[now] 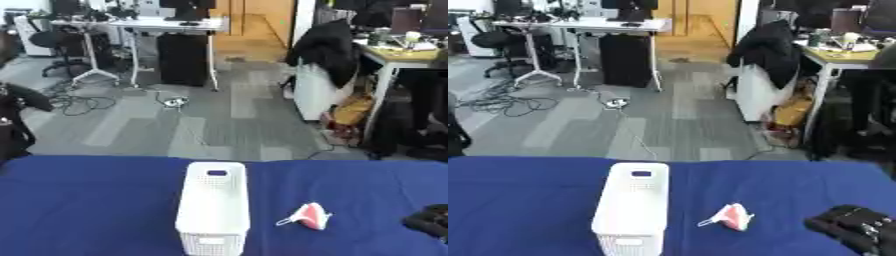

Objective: Pick up objects on the table and place them in the box.

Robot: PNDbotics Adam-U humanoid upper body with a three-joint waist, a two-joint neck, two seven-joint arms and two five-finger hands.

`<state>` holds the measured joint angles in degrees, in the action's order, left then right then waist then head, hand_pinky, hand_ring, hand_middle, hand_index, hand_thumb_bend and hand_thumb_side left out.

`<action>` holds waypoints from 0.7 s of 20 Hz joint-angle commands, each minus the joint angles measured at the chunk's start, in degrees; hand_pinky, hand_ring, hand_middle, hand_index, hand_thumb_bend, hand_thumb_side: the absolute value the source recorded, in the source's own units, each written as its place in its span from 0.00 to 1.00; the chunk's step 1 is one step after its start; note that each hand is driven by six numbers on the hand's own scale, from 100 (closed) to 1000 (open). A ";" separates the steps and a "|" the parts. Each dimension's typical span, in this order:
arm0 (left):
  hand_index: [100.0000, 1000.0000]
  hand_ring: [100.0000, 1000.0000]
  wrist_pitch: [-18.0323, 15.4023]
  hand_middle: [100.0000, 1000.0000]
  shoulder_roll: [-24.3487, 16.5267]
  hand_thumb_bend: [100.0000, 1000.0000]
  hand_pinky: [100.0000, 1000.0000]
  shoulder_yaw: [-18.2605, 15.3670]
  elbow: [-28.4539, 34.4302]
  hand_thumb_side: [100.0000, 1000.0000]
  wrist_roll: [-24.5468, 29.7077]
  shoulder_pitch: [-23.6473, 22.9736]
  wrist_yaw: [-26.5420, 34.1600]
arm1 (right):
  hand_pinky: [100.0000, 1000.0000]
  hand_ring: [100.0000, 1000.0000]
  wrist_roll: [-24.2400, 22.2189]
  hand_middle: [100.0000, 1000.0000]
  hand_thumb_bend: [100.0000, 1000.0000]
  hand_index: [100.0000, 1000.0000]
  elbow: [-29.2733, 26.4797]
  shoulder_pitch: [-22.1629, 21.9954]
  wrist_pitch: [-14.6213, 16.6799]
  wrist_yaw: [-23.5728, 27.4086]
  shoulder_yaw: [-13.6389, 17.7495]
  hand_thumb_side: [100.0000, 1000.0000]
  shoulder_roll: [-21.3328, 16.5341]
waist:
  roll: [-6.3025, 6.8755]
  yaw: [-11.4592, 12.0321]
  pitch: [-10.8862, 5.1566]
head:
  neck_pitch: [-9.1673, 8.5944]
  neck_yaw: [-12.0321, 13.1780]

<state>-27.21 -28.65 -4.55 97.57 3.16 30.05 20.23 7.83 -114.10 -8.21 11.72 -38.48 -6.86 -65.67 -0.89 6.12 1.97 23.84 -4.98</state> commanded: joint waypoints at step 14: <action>0.84 0.55 -0.18 0.75 0.16 0.08 0.50 0.38 0.84 1.00 1.58 1.67 1.22 | 0.86 0.81 -5.97 0.81 0.17 1.00 5.10 5.44 -4.41 -2.00 -3.30 1.00 5.97 | 0.24 1.28 -0.25 | -1.54 -3.36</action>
<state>-27.38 -28.04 -4.10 97.58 4.45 30.53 21.12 2.12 -109.08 -3.36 7.26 -40.11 -10.42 -59.01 -0.78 7.30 2.20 22.38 -8.15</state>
